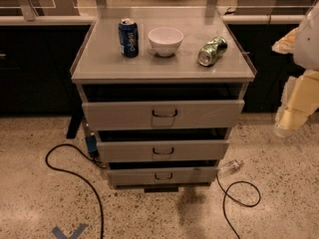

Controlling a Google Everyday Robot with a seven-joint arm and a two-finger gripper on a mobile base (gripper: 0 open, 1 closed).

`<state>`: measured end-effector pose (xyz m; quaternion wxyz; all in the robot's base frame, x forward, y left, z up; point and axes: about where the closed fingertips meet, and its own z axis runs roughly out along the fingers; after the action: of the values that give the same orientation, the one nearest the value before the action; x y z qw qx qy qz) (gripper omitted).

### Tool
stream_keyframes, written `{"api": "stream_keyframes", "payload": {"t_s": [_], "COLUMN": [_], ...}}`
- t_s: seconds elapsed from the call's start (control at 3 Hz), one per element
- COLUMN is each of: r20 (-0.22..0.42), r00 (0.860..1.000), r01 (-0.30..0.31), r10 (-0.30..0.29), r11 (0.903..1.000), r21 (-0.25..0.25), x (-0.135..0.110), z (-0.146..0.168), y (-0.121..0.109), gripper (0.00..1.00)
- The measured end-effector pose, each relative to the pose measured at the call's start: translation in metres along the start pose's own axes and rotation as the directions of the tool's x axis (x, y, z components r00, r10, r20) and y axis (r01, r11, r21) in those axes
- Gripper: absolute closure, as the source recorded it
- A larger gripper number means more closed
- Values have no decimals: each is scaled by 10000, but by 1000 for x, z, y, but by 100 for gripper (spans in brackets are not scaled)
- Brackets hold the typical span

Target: Open bottom drawer

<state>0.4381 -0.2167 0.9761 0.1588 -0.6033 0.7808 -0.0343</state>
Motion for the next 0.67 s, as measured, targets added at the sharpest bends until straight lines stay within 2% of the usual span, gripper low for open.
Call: {"api": "stream_keyframes", "payload": {"t_s": [0.33,0.67], "r20": [0,69], "r00": [10000,9999], "r01": [0,128], "r10": [0,-127], "r11": [10000,9999], "r21": [0,-101], "x": [0,4], "z": [0,12], "y": [0,11], "gripper": [0,0]}}
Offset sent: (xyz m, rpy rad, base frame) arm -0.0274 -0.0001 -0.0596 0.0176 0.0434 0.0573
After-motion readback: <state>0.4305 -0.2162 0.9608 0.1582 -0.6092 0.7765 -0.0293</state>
